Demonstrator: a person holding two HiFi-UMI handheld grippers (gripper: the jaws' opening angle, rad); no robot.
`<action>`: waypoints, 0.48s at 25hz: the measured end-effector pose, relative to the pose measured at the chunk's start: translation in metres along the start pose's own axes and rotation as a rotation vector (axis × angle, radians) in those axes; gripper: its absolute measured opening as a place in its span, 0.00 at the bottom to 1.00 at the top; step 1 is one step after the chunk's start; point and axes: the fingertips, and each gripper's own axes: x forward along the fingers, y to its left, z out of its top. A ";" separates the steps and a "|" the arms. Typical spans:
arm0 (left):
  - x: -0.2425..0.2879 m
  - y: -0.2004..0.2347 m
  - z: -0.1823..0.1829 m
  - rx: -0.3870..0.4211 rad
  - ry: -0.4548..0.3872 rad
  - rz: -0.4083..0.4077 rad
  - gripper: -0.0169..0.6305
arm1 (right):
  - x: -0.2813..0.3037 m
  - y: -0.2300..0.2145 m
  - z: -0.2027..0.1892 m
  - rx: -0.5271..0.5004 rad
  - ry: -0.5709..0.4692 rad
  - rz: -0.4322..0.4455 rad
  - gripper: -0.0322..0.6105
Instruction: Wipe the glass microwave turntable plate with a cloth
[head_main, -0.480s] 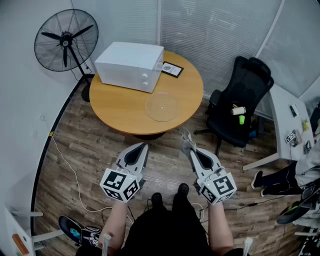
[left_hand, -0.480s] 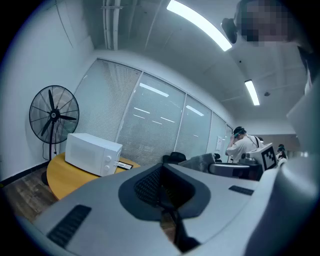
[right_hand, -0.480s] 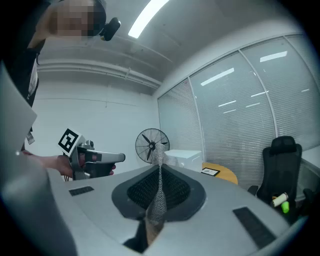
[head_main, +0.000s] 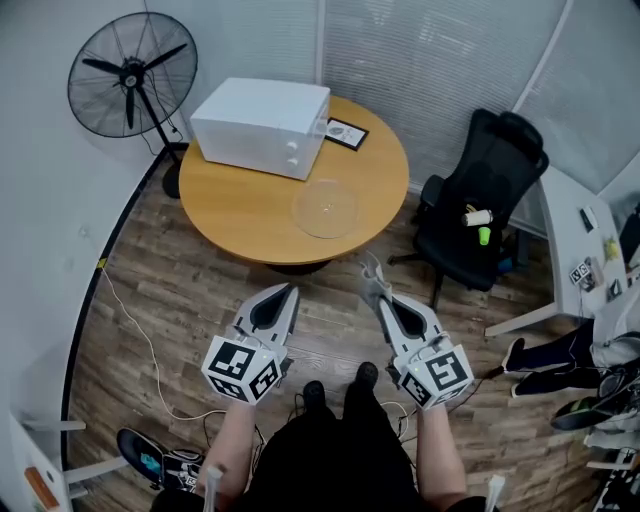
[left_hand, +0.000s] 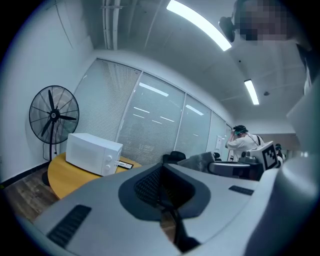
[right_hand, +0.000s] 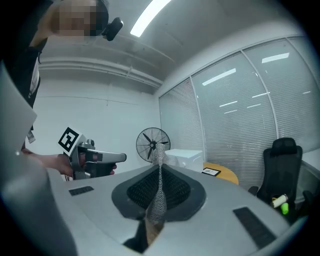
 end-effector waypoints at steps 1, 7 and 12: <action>0.000 -0.001 -0.002 -0.001 0.003 -0.002 0.02 | 0.000 0.002 -0.001 -0.006 0.001 0.003 0.08; -0.001 -0.002 -0.020 -0.023 0.035 -0.003 0.02 | 0.000 0.008 -0.016 0.025 0.021 0.010 0.08; 0.012 0.002 -0.027 -0.028 0.056 0.012 0.02 | 0.009 -0.007 -0.022 0.050 0.022 0.019 0.08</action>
